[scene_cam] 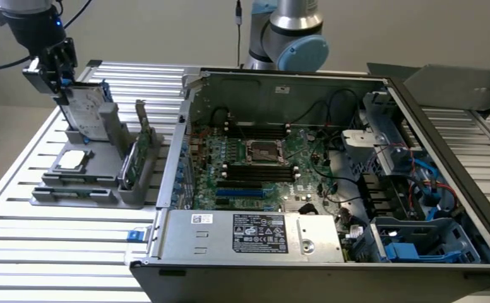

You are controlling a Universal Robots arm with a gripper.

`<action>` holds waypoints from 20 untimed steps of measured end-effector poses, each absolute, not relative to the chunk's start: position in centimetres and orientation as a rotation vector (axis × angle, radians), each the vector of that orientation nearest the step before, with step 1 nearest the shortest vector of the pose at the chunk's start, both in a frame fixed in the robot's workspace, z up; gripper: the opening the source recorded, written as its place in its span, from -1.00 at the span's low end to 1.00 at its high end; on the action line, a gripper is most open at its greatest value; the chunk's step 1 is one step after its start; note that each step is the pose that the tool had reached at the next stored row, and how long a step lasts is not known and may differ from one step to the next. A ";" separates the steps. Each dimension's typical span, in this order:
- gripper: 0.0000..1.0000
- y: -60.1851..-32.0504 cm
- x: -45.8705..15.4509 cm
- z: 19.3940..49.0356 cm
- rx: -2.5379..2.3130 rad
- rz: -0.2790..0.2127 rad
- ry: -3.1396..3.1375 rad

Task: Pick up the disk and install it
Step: 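Pick up the disk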

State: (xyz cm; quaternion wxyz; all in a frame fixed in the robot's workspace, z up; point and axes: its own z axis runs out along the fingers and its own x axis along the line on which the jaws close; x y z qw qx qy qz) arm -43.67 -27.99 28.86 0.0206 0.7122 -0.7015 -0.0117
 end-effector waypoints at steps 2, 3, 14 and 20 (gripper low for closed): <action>0.08 -28.0 -43.7 28.8 2.209 -0.036 -2.176; 0.08 -28.0 -43.7 28.8 2.209 -0.036 -2.176; -0.10 -28.0 -43.7 28.8 2.209 -0.036 -2.176; -0.29 -28.0 -43.7 28.8 2.209 -0.036 -2.176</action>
